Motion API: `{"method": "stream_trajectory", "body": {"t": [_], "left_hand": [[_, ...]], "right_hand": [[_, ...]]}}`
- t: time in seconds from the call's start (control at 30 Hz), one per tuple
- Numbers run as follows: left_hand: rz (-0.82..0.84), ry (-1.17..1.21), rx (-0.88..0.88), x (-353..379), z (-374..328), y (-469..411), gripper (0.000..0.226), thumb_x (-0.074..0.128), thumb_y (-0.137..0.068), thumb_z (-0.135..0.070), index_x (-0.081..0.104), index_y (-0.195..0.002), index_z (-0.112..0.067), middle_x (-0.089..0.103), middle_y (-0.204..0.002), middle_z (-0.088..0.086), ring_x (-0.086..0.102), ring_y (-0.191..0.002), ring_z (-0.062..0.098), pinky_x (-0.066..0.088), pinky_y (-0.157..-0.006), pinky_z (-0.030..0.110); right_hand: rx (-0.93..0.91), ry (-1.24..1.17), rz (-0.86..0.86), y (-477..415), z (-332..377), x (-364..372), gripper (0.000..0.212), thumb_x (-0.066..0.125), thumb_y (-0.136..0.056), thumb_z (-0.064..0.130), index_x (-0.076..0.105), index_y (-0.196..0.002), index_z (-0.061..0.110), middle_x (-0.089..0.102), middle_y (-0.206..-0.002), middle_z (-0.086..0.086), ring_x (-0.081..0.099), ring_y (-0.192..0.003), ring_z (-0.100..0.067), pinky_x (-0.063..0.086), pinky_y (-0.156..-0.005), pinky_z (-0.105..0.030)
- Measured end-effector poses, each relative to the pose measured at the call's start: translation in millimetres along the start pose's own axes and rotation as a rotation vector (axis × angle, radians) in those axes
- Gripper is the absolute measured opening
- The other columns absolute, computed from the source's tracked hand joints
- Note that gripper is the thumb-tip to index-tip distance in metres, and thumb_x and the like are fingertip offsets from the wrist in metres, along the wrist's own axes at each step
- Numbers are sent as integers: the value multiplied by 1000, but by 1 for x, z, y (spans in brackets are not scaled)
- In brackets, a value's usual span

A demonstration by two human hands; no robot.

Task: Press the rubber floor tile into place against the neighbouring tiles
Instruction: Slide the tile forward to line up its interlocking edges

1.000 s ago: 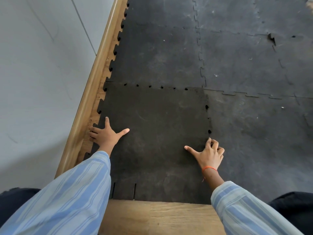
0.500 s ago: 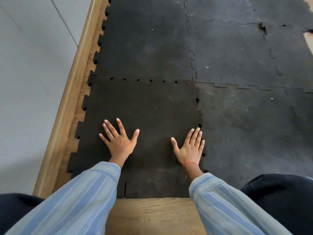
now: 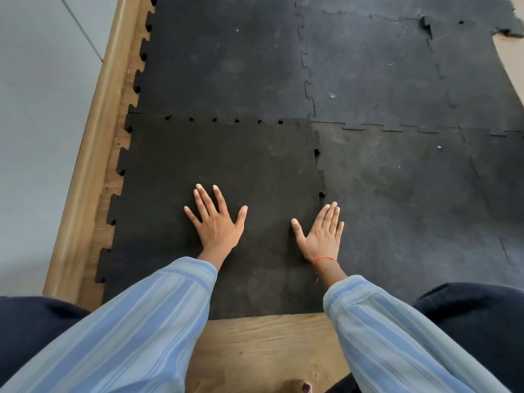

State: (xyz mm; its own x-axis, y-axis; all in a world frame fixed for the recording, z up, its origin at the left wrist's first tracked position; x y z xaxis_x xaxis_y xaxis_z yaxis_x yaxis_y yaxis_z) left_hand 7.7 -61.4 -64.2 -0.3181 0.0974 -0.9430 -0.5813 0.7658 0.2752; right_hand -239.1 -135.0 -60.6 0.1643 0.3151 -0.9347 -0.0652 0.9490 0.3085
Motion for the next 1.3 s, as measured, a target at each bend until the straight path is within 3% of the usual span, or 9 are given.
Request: {"method": "stream_trajectory", "body": {"t": [0.27,0.4,0.57,0.77,0.87,0.93,1.0,1.13,1.3], "left_hand": [[3,-31,29,9,-23,1,93,14,-87,-71,-6,-150,-7,-14,-156,28,-15,-145,37,-2,-112,64],[-26,-30,26,11,-22,0,93,14,-85,-71,-2,-151,-7,-9,-156,29,-11,-145,38,-1,-111,65],[-67,-37,40,13,-20,0,94,11,-84,-73,1,-151,-7,-6,-157,29,-8,-146,38,0,-111,64],[-79,-37,41,11,-24,-1,94,15,-85,-72,2,-151,-6,-5,-156,30,-7,-145,40,1,-111,66],[-70,-52,49,9,-25,1,90,17,-87,-69,2,-151,-6,-4,-155,32,-7,-145,42,1,-110,67],[-83,-45,86,7,-30,3,85,20,-90,-64,6,-151,-6,-1,-155,33,-4,-144,44,4,-110,68],[-94,-34,152,6,-36,5,80,25,-92,-59,12,-150,-6,4,-155,32,1,-145,43,8,-111,68],[-115,-39,294,12,-52,13,69,28,-94,-55,19,-150,-15,9,-157,26,8,-145,40,10,-112,65],[-145,-46,305,17,-53,15,67,25,-94,-55,21,-150,-18,11,-158,24,11,-145,39,10,-112,63]], "right_hand": [[-43,-53,-29,-24,11,-13,93,27,-91,67,-8,-150,4,-13,-161,-11,-14,-148,-21,-7,-121,-45],[-110,-43,77,-63,27,-19,88,22,-92,66,-11,-150,8,-17,-161,-6,-16,-148,-18,-7,-121,-47],[-89,-8,35,-65,26,-9,92,22,-90,69,-12,-150,9,-17,-161,-5,-17,-148,-18,-10,-119,-45],[-123,48,132,-76,26,-19,99,27,-87,73,-8,-151,6,-16,-161,-5,-16,-148,-19,-6,-120,-43],[-134,-54,90,-69,25,-31,82,42,-94,54,14,-151,3,2,-162,-11,0,-149,-25,5,-121,-43],[-140,-171,-111,-33,14,-37,57,51,-95,35,41,-139,0,30,-154,-17,25,-143,-34,21,-119,-43],[-125,-168,-305,15,1,-31,43,56,-93,25,54,-128,-1,49,-141,-18,42,-132,-36,34,-112,-45],[-108,-147,-359,36,-7,-19,39,54,-95,24,56,-127,2,56,-135,-14,47,-129,-31,37,-109,-43],[-84,-129,-374,32,-8,-14,42,56,-93,29,56,-127,5,55,-134,-12,46,-128,-32,37,-109,-45]]}}
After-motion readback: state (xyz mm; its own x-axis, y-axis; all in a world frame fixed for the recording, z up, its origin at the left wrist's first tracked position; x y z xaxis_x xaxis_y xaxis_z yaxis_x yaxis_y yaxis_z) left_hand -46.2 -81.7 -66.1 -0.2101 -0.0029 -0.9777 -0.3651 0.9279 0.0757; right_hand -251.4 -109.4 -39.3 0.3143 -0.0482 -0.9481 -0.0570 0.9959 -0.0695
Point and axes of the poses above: each hand's wrist, its own y-axis away from the middle knuckle, its own x-axis out of the palm, z = x × y, the point moved 8 cm from there along -y, towards the middle knuckle
